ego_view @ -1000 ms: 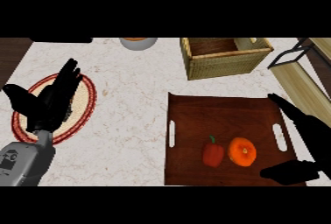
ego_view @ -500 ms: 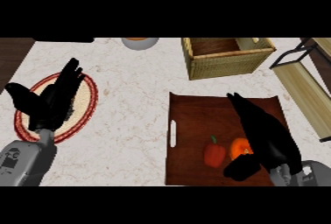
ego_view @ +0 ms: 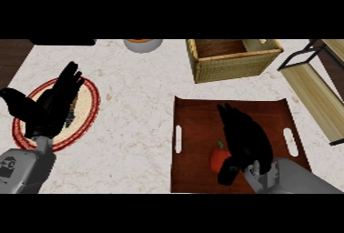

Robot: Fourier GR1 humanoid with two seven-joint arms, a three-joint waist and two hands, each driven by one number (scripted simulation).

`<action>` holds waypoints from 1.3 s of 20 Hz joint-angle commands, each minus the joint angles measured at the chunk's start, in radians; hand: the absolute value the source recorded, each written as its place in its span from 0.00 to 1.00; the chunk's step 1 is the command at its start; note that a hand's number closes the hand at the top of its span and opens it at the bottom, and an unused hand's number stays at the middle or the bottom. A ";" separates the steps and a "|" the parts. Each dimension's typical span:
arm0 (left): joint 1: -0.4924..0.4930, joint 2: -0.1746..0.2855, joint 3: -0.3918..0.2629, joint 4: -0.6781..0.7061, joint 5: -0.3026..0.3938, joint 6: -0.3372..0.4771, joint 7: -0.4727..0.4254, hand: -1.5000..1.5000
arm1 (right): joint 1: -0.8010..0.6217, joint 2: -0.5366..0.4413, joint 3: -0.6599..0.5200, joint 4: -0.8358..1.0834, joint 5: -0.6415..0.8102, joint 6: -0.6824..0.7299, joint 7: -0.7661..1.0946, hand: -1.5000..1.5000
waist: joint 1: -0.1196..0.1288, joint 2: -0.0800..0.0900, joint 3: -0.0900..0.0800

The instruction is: Pick the bell pepper from the tray and place it in the tiered shelf

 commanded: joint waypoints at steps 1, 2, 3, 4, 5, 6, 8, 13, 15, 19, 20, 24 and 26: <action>-0.002 -0.024 0.000 0.019 -0.015 0.015 -0.011 0.50 | -0.048 0.079 0.014 0.026 0.011 0.100 0.262 0.00 | -0.013 0.000 0.000; 0.025 -0.038 -0.025 -0.006 -0.029 0.024 -0.010 0.50 | -0.038 0.112 0.048 0.066 0.032 0.091 0.260 0.00 | -0.006 -0.001 0.000; -0.010 -0.003 0.023 0.029 -0.004 -0.007 -0.008 0.50 | 0.013 0.065 0.051 0.026 0.059 0.075 0.231 0.00 | -0.022 -0.001 0.001; 0.011 -0.042 -0.015 -0.003 -0.034 0.033 -0.011 0.50 | -0.030 0.105 0.036 0.036 0.021 0.126 0.276 0.00 | -0.015 -0.002 0.001; 0.037 -0.036 -0.007 -0.003 -0.026 0.012 -0.029 0.50 | -0.017 0.093 0.018 0.087 0.023 0.109 0.219 0.00 | -0.010 0.000 0.001; -0.001 -0.007 0.011 -0.021 -0.015 0.004 0.016 0.50 | -0.026 0.130 0.038 0.067 0.045 0.110 0.268 0.00 | -0.012 -0.002 0.001; 0.032 -0.021 0.017 0.009 -0.009 -0.018 -0.027 0.50 | -0.013 0.122 0.019 0.083 0.051 0.117 0.232 0.00 | -0.014 0.000 0.001; -0.006 -0.037 0.010 0.017 -0.042 0.008 -0.006 0.50 | 0.116 0.105 0.059 0.012 0.111 0.084 0.221 0.00 | -0.031 -0.002 0.002; 0.017 -0.021 0.033 -0.015 -0.024 -0.008 0.005 0.50 | 0.103 0.117 0.000 0.114 0.124 0.065 0.138 0.00 | -0.017 0.001 0.002; 0.002 -0.022 0.039 -0.017 -0.025 -0.018 0.035 0.50 | 0.087 0.211 -0.005 0.121 0.175 0.095 0.174 0.00 | -0.016 0.001 0.002; -0.009 -0.036 0.039 0.052 -0.046 -0.026 -0.041 0.50 | 0.098 0.179 -0.015 0.128 0.177 0.105 0.155 0.00 | -0.023 0.002 0.002; 0.020 -0.020 0.062 0.001 -0.020 -0.057 -0.010 0.50 | 0.129 0.268 -0.007 0.254 0.250 0.060 0.090 0.00 | -0.010 0.002 0.002; 0.003 -0.031 0.063 0.004 -0.027 -0.046 0.012 0.50 | 0.169 0.267 -0.011 0.279 0.305 0.019 0.048 0.00 | -0.014 0.002 0.002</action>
